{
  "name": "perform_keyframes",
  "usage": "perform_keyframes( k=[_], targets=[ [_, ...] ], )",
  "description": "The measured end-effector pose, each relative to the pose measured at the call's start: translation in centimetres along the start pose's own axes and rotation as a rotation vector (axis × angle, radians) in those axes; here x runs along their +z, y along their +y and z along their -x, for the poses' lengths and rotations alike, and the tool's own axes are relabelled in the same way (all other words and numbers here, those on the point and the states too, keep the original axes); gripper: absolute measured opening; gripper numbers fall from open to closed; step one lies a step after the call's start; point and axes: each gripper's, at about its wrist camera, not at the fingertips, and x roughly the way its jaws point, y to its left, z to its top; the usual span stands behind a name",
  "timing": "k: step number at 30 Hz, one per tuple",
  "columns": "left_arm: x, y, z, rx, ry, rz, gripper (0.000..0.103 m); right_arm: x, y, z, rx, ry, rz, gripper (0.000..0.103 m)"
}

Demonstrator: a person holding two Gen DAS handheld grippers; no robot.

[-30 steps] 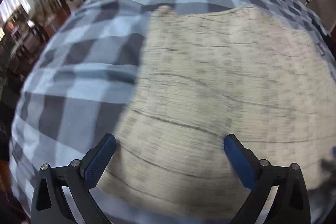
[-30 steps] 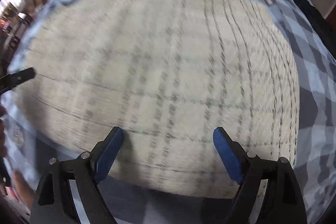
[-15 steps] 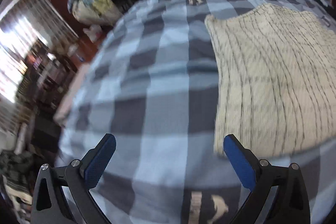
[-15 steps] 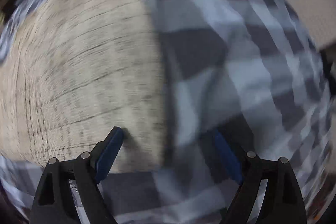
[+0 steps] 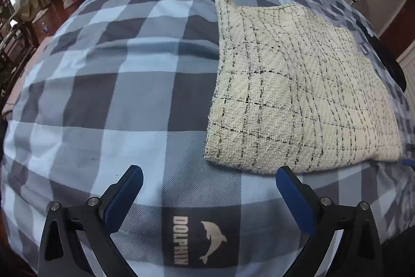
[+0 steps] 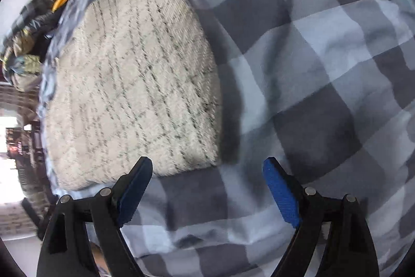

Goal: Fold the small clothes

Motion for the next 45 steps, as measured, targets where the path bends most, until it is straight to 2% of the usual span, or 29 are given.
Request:
perform_keyframes(
  k=[5,10,12,15,21,25,28,32,37,40,45],
  targets=[
    [0.4,0.1,-0.5,-0.077,-0.008,0.045,0.103,1.0,2.1,-1.7,-0.021,0.006,0.025,0.085],
    [0.0,-3.1,-1.4,-0.036,-0.004,-0.119,0.103,1.4,3.3,-2.6,-0.033,0.020,0.059,0.085],
    [-0.1,-4.0,-1.8,-0.026,0.007,-0.151,0.103,-0.2,3.5,-1.1,-0.056,0.022,0.081,0.085],
    [0.0,-4.5,-2.7,0.005,0.030,-0.162,0.103,-0.2,4.2,-1.5,-0.055,0.038,0.089,0.085],
    [0.6,-4.5,-4.2,0.042,0.053,-0.125,0.103,-0.3,5.0,-2.2,-0.087,0.048,0.124,0.085],
    [0.6,-5.8,-4.6,0.073,0.055,-0.168,0.103,-0.5,5.2,-3.2,-0.054,0.087,0.120,0.085],
    [0.8,-5.6,-5.2,0.069,0.069,-0.119,0.103,-0.5,5.8,-3.6,-0.090,0.075,0.145,0.085],
    [0.9,-5.3,-5.3,0.068,0.093,-0.088,0.103,-0.2,6.1,-4.8,-0.104,0.099,0.086,0.085],
    [1.3,-4.7,-3.4,0.095,0.121,-0.037,0.103,-0.9,4.3,-4.2,-0.057,0.098,-0.039,0.085],
    [0.9,-4.3,-1.7,0.065,0.143,0.003,0.103,-2.2,3.5,-3.2,0.002,0.060,-0.111,0.085],
    [0.4,-5.5,2.1,0.110,0.103,0.019,0.103,-3.9,3.7,-2.7,0.089,0.038,-0.148,0.085]
  ],
)
